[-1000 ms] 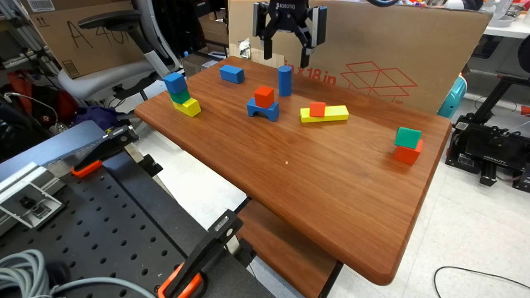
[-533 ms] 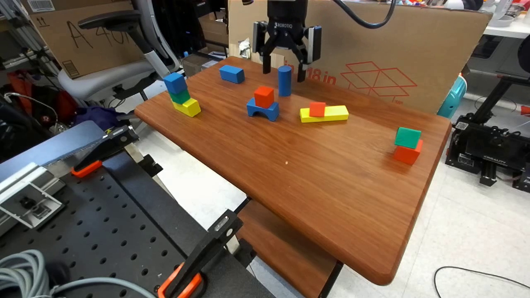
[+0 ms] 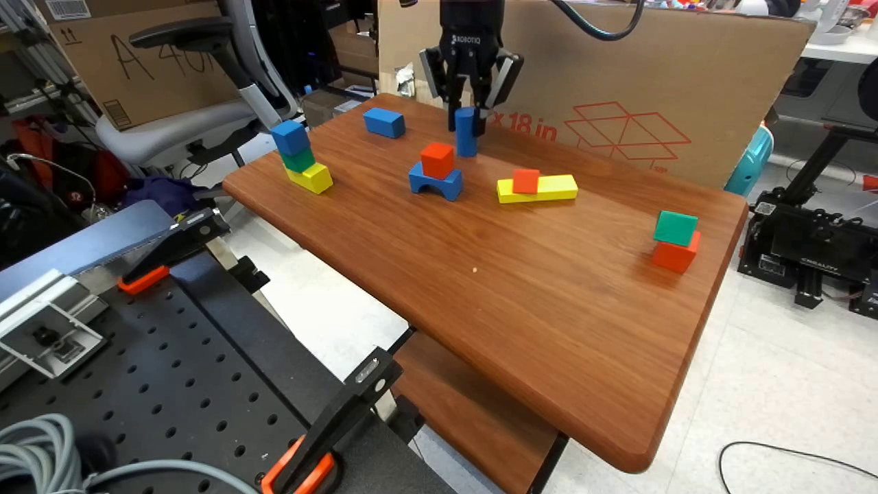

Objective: Move the blue cylindrical block to the front

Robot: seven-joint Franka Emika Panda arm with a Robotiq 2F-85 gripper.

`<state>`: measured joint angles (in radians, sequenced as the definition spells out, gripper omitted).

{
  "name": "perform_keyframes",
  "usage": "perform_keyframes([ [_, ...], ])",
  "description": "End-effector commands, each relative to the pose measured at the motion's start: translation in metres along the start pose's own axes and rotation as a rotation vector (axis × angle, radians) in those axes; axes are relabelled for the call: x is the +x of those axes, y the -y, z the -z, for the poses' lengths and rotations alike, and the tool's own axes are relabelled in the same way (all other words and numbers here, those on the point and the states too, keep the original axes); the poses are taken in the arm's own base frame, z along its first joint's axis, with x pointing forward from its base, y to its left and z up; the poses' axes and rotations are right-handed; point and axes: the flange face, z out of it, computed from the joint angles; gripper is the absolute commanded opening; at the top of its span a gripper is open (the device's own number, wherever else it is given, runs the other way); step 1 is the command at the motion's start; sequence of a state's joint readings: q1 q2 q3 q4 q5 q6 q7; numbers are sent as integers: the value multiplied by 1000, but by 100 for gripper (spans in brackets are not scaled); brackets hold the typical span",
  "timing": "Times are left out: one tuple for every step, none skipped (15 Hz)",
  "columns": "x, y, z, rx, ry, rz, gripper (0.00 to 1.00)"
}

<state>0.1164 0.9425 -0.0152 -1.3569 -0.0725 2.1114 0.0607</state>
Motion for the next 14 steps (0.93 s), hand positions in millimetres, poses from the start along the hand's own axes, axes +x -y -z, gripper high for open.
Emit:
perform_keyframes([
  [3, -3, 12, -28, 7, -31, 9],
  [3, -7, 13, -29, 9, -41, 8],
  [3, -12, 15, -33, 9, -60, 8],
  [1, -15, 18, -32, 9, -73, 8],
  [-2, -17, 22, -34, 5, -78, 8],
  [-8, -18, 30, -35, -11, -83, 8],
  [-12, -19, 36, -32, -20, -89, 8],
  [-18, -19, 44, -34, -30, -95, 8],
  [-28, -19, 53, -32, -33, -94, 8],
  [-36, -20, 62, -27, -41, -96, 8],
  [-49, -22, 71, -18, -43, -92, 8],
  [-59, -26, 79, -11, -43, -92, 8],
  [-70, -29, 86, -9, -41, -90, 8],
  [-81, -32, 89, -17, -35, -91, 8],
])
